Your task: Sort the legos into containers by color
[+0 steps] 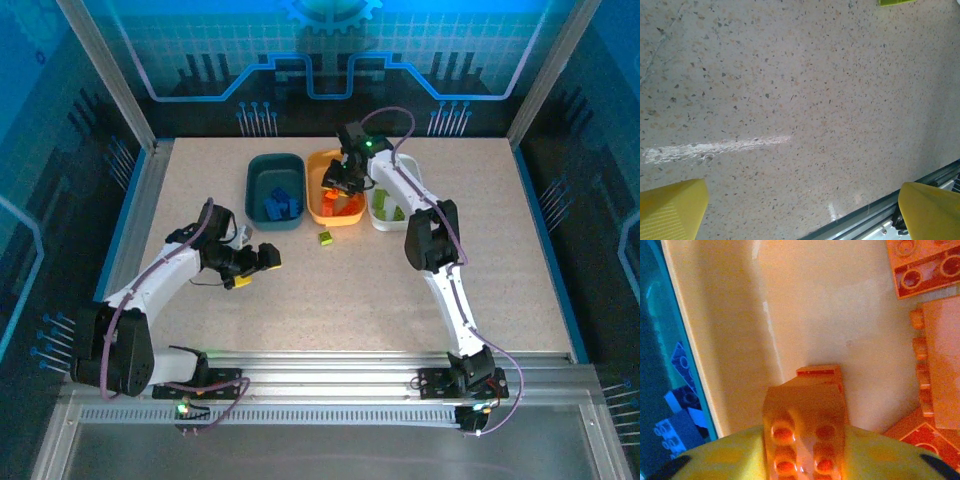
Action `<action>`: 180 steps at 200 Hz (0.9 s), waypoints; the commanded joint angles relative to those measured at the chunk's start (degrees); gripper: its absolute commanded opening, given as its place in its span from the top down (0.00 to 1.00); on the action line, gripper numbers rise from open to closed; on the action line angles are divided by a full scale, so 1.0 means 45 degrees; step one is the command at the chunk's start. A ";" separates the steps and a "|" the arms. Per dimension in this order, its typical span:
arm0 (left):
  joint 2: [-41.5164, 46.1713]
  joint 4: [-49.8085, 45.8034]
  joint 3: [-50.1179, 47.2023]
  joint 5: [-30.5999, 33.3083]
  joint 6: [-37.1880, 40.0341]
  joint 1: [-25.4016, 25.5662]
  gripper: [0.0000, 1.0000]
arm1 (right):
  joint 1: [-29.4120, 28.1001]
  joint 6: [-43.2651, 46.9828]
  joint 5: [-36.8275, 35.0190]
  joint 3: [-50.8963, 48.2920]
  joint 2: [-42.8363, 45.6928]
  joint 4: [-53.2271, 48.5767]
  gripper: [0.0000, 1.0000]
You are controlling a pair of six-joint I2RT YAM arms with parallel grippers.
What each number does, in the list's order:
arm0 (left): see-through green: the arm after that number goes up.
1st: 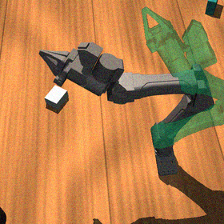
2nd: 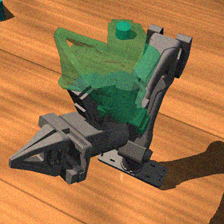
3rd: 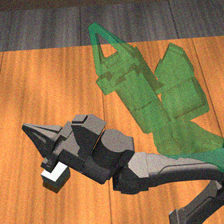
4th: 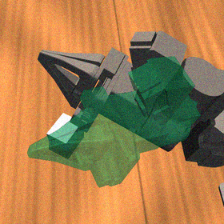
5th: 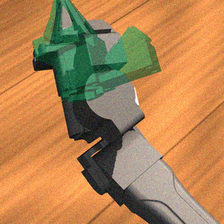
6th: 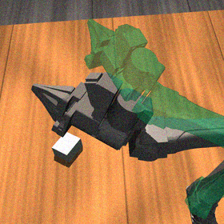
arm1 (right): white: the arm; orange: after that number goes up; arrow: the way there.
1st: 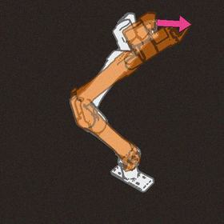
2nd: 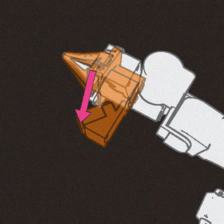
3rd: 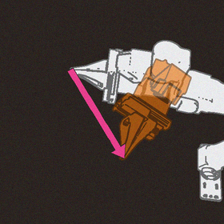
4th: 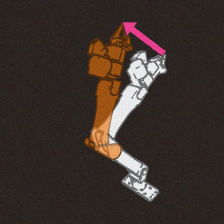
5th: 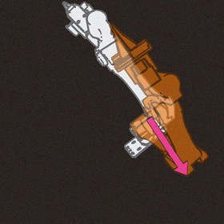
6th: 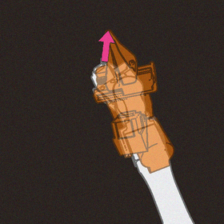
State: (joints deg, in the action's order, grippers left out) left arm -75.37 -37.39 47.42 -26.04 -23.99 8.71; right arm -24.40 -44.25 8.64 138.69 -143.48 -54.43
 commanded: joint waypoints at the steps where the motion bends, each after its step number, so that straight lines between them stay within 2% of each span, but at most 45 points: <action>1: -0.0008 -0.0262 0.0244 -0.0335 0.0018 -0.0159 0.01 | 0.0016 -0.0112 0.0014 0.0509 0.0254 -0.0251 0.50; 20: -0.0008 -0.0159 0.0221 -0.0343 -0.0037 -0.0158 0.01 | -0.0043 0.0055 -0.0128 0.0527 0.0551 -0.0342 0.44; 46: 0.0060 -0.0033 0.0119 -0.0385 -0.0152 -0.0158 0.01 | -0.0218 0.0508 -0.0510 0.0622 0.1051 -0.0810 0.42; 76: 0.0367 0.0057 -0.0007 -0.0291 -0.0275 -0.0161 0.01 | -0.0917 0.1822 -0.1700 -0.0064 0.2193 -0.1087 0.41; 89: 0.0519 0.0102 -0.0087 -0.0274 -0.0350 -0.0158 0.01 | -0.1360 0.2578 -0.2524 -0.0866 0.3313 -0.0865 0.41; 109: 0.0784 0.0099 -0.0236 -0.0189 -0.0400 -0.0163 0.01 | -0.2163 0.3845 -0.3559 -0.3410 0.5145 0.0728 0.40; 139: 0.1204 -0.0045 -0.0293 0.0014 -0.0400 -0.0209 0.01 | -0.3421 0.5919 -0.4729 -0.9584 0.8495 0.5244 0.38; 157: 0.1435 -0.0204 -0.0276 0.0140 -0.0342 -0.0291 0.01 | -0.3734 0.5688 -0.4412 -1.2737 1.0057 0.7425 0.37; 180: 0.1724 -0.0440 -0.0293 0.0259 -0.0219 -0.0442 0.01 | -0.3892 0.4812 -0.4217 -1.5107 1.1003 0.8179 0.37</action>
State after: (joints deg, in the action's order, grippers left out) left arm -69.78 -37.28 46.70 -25.67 -25.19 8.01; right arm -42.09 -21.98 -8.43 80.09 -96.66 -28.01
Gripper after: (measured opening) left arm 0.990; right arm 0.629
